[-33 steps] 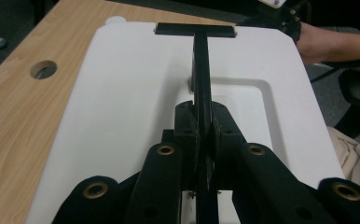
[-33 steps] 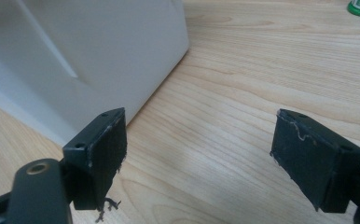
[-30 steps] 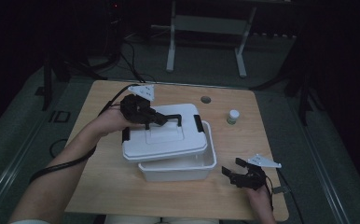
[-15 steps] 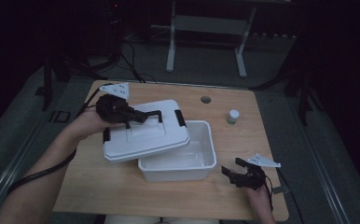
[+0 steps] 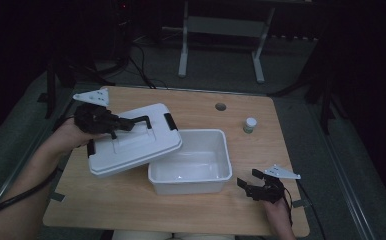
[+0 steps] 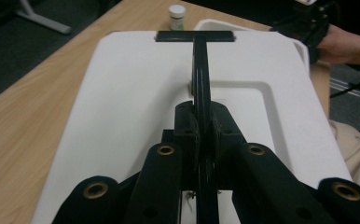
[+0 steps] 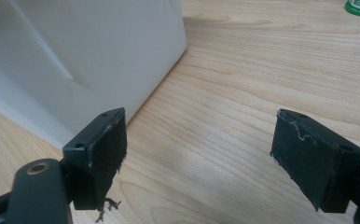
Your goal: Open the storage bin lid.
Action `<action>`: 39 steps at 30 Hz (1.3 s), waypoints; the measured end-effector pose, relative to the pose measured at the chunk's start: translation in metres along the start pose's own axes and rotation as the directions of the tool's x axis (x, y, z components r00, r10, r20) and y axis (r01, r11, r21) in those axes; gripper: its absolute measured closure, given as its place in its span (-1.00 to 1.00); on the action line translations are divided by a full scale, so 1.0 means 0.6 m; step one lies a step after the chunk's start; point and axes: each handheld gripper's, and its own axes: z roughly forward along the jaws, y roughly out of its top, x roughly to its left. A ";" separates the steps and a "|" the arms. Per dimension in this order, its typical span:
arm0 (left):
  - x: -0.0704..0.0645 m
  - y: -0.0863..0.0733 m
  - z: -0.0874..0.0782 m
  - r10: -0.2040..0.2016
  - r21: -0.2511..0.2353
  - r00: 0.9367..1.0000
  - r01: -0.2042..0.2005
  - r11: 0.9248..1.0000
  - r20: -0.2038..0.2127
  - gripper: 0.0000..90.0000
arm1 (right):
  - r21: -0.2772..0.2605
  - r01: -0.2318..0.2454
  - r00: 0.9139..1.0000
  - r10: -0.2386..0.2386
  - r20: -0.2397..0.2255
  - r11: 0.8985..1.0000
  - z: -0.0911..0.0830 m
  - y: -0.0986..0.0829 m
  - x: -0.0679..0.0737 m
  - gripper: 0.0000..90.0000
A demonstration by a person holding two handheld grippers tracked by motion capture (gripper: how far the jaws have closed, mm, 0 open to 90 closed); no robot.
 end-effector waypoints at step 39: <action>0.052 -0.207 -0.036 -0.208 -0.032 0.959 0.206 0.978 -0.192 0.85 | 0.004 0.000 1.000 0.000 0.006 1.000 0.001 0.000 0.000 -0.61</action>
